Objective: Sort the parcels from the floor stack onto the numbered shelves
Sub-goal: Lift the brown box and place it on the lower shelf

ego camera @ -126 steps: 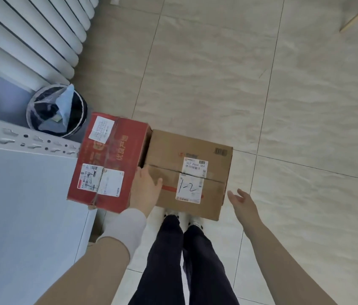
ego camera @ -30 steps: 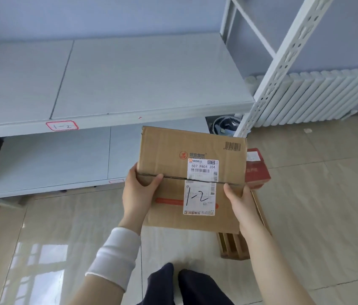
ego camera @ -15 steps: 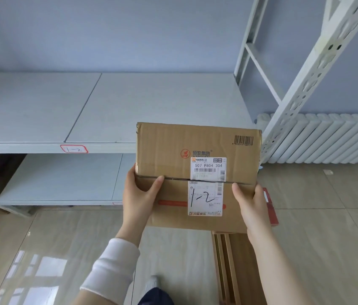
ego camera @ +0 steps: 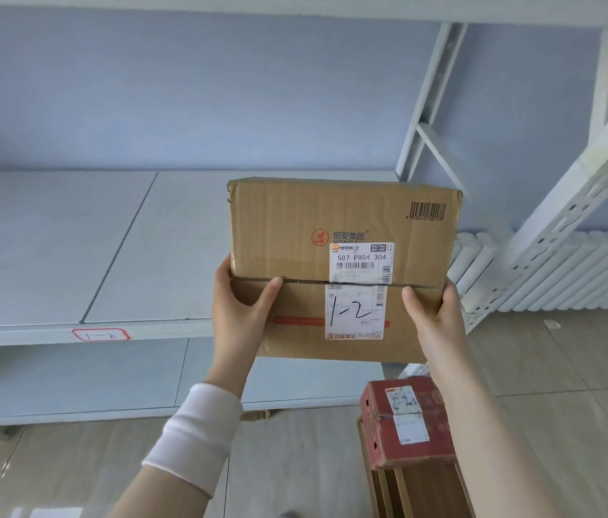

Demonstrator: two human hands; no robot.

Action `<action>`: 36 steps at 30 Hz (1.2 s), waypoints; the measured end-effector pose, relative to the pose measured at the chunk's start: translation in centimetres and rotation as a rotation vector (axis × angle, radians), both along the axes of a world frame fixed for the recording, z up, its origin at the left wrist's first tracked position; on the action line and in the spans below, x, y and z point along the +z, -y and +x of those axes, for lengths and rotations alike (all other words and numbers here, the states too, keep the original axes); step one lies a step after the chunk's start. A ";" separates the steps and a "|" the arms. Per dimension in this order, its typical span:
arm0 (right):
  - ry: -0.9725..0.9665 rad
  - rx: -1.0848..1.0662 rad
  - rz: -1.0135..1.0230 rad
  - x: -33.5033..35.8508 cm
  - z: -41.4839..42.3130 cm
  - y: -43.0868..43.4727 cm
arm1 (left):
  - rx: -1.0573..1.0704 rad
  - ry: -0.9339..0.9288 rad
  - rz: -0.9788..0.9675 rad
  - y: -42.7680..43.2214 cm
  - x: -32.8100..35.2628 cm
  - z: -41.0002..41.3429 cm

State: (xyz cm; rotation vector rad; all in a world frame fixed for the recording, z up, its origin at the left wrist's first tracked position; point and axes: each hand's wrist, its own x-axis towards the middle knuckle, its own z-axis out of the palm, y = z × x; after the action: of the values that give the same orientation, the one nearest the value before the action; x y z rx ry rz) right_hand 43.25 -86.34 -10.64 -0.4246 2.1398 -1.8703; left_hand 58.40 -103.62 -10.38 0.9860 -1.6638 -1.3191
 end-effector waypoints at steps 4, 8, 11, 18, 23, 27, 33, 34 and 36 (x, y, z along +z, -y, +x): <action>-0.037 0.000 0.027 -0.7 -3.2 2.1 | -0.019 -0.016 -0.002 2.4 -0.9 -3.2; -0.056 0.025 0.051 -1.9 -6.2 3.2 | -0.010 -0.036 -0.003 3.4 -2.4 -5.9; -0.048 0.060 0.049 -3.1 -8.3 3.5 | 0.016 -0.040 -0.012 3.6 -3.7 -7.5; -0.061 0.148 0.008 -6.0 -12.2 3.3 | 0.017 -0.058 -0.055 3.2 -6.1 -9.8; -0.058 0.216 -0.026 -7.3 -13.1 2.5 | 0.005 -0.045 -0.062 2.6 -7.3 -10.2; -0.060 0.245 -0.036 -7.8 -13.4 2.4 | -0.009 -0.059 -0.058 2.3 -7.9 -10.1; -0.019 0.269 -0.019 -9.0 -12.7 1.1 | -0.060 0.004 -0.053 1.8 -9.2 -8.8; -0.021 0.259 -0.009 -9.1 -12.4 0.9 | -0.042 0.029 -0.038 1.6 -9.5 -8.7; -0.025 0.231 0.012 -9.4 -12.3 1.0 | -0.013 0.081 -0.019 1.4 -10.1 -8.7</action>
State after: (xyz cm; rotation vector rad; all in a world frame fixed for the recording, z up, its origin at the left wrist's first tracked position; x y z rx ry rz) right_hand 30.93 -87.29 -20.08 -0.6648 2.0188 -1.7312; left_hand 49.70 -105.03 -20.44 1.0318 -1.7431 -1.2843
